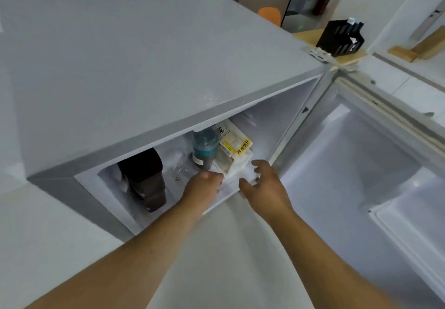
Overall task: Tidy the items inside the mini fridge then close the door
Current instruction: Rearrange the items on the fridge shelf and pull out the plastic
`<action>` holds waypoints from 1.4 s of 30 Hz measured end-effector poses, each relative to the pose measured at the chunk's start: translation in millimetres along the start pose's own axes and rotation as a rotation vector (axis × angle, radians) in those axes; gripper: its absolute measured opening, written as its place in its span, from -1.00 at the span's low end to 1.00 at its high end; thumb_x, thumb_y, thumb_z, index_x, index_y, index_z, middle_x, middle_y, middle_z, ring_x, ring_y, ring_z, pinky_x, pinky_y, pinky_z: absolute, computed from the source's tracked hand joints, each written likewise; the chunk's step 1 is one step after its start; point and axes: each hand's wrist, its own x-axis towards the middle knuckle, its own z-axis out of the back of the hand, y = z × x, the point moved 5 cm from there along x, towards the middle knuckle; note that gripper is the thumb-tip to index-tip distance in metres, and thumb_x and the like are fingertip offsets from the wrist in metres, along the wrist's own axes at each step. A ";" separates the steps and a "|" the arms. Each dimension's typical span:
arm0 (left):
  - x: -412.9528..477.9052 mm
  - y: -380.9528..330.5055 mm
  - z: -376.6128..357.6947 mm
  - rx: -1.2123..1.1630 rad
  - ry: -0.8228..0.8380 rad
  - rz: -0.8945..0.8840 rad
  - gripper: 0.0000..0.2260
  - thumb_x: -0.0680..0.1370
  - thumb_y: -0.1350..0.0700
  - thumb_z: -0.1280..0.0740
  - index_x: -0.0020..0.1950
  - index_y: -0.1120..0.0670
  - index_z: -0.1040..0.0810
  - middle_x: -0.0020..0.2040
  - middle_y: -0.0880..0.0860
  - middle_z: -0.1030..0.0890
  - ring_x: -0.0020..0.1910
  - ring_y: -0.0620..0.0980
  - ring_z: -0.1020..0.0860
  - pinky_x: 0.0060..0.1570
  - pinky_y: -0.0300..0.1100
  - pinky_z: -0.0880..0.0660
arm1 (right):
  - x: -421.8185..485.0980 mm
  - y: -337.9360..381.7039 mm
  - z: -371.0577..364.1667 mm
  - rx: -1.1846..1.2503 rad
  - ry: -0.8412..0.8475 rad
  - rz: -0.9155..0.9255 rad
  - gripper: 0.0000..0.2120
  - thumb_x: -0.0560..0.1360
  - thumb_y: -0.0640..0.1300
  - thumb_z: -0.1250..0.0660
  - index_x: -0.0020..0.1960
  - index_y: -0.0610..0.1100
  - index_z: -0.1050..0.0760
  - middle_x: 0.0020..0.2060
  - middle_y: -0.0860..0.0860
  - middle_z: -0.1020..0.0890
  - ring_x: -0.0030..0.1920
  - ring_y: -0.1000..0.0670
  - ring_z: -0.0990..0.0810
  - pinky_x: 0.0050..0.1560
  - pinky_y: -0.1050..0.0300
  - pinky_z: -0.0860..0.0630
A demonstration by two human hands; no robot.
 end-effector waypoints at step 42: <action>21.3 29.3 -11.3 -0.192 -0.060 0.180 -0.84 0.70 -0.05 -0.20 0.04 -0.04 -0.52 0.17 0.00 -0.64 0.07 0.03 -0.67 0.01 -0.03 -0.59 | 49.2 2.5 -25.1 0.060 -0.048 0.016 -0.80 0.61 0.19 -0.22 0.04 0.08 -0.39 0.00 0.09 -0.62 -0.19 0.03 -0.62 -0.38 0.22 -0.47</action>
